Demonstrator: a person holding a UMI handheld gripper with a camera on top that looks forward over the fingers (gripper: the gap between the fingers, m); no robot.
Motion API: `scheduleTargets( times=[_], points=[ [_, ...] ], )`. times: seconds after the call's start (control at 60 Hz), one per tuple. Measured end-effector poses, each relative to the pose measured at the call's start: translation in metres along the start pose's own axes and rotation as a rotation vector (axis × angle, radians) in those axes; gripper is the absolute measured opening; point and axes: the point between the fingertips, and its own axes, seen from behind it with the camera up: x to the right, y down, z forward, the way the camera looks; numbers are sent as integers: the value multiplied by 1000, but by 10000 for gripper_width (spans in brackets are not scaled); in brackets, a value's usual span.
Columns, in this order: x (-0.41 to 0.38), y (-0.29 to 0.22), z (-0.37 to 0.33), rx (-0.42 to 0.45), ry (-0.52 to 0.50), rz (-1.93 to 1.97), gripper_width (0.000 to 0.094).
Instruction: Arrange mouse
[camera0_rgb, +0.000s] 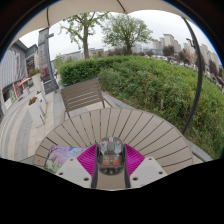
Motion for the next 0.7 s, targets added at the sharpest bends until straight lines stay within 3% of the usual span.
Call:
scheduleTargets(
  times=[0.233,0.45,0.55,0.583,0.617,0.65,0.7],
  points=[
    [-155,50,37,-50,-28,-3,385],
    [-194,127,78,-129,38,-48,408],
    [-196,137,76,-164,45,-47,512],
    [-189,133,69,-171,85,-52,651],
    [-183,125,61,-164,116,-58,872],
    [-180,114,47,-155,143,-65,826],
    [-181,96,23,-149,151,-60,844]
  ],
)
